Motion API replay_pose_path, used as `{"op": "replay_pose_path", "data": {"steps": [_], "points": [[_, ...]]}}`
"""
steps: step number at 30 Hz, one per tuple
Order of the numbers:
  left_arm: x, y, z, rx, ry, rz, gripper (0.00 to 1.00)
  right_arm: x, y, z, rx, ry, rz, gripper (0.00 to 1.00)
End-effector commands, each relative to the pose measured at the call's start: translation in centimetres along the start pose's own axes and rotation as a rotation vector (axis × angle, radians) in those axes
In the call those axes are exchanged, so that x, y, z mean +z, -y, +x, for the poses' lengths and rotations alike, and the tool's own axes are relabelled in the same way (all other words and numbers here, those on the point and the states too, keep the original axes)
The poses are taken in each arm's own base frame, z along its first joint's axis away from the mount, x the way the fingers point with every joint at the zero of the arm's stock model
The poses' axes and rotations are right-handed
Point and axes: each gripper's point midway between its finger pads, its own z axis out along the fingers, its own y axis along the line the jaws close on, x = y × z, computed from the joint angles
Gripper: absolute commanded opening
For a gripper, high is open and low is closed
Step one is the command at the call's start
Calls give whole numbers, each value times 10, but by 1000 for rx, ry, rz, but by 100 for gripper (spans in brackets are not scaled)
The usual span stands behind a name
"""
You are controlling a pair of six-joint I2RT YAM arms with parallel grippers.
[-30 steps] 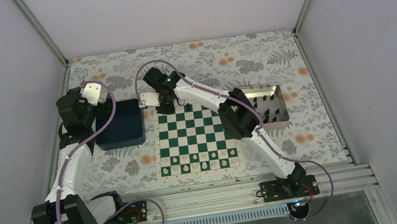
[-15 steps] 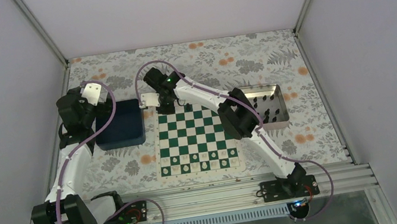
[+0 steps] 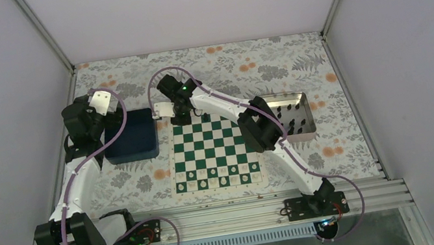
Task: Set up the chess pieces on the board
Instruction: Place the chess piece on the chessboard.
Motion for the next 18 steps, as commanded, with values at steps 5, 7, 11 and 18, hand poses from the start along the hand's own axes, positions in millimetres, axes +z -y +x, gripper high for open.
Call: {"op": "replay_pose_path", "data": {"steps": [5,7,11,18], "points": [[-1,-2,-5,-10,32,-7,100,-29,17,-18,2,76,72,42],[-2,-3,-5,-9,33,-12,100,-46,23,-23,6,102,94,44],[-3,-4,-7,-13,38,-17,100,-90,37,-22,24,129,156,46],[-3,-7,-6,-13,37,-29,100,-197,80,48,185,166,281,47]]}}
